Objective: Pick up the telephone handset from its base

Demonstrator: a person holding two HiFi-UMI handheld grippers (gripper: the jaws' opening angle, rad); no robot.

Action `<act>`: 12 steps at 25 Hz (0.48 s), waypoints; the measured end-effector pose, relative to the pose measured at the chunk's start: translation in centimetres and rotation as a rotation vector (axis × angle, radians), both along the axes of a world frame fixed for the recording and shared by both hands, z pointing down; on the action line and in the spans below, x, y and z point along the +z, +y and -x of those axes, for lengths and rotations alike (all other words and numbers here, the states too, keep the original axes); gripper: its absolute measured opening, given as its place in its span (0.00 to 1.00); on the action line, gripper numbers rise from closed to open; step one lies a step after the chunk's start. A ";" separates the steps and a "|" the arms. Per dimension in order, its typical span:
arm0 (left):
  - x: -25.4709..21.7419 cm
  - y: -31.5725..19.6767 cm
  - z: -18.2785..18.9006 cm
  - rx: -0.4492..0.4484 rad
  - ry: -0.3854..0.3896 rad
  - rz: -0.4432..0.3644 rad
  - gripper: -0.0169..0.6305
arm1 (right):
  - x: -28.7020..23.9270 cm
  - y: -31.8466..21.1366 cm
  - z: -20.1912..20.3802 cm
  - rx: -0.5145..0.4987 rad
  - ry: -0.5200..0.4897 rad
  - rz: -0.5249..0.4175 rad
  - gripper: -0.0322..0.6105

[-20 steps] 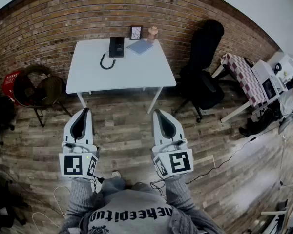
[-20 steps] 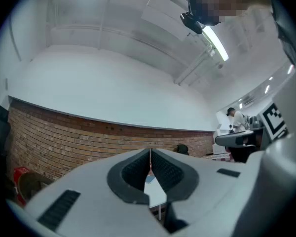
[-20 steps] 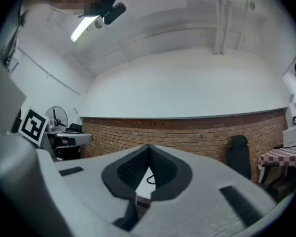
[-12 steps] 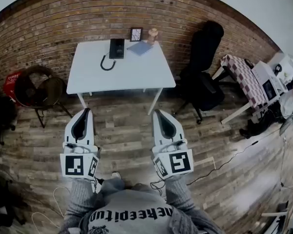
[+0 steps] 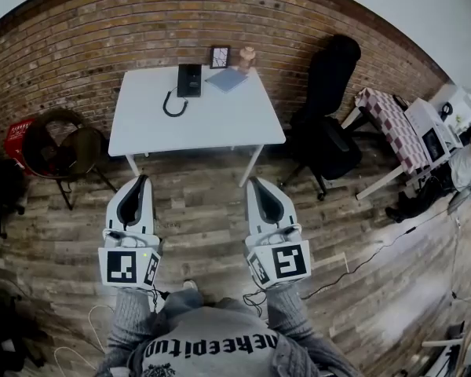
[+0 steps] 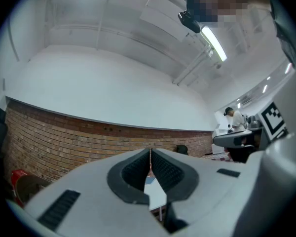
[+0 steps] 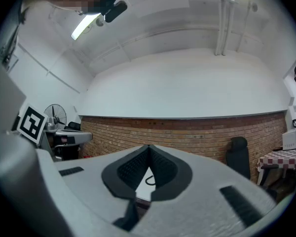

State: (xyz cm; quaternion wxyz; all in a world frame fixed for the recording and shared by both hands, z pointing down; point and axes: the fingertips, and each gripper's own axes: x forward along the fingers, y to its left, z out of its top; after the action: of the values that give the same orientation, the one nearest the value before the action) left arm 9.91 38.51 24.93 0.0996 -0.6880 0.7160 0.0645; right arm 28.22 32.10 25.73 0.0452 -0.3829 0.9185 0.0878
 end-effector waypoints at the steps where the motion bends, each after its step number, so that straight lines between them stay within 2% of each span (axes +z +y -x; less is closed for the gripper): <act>1: 0.0 -0.2 0.3 0.004 -0.003 -0.002 0.05 | 0.0 -0.2 0.3 0.004 0.000 -0.001 0.06; 7: 0.0 -1.4 3.2 0.034 -0.014 -0.011 0.05 | -0.2 -0.8 3.1 0.016 -0.045 -0.048 0.06; 12: 0.0 -2.3 4.6 0.052 -0.005 -0.020 0.05 | 0.2 -1.1 5.0 0.011 0.000 -0.057 0.06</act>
State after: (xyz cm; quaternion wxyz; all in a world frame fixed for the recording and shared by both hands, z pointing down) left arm 5.29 36.23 24.96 0.1066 -0.7055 0.6968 0.0725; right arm 23.23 30.96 25.95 0.0557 -0.3866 0.9135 0.1141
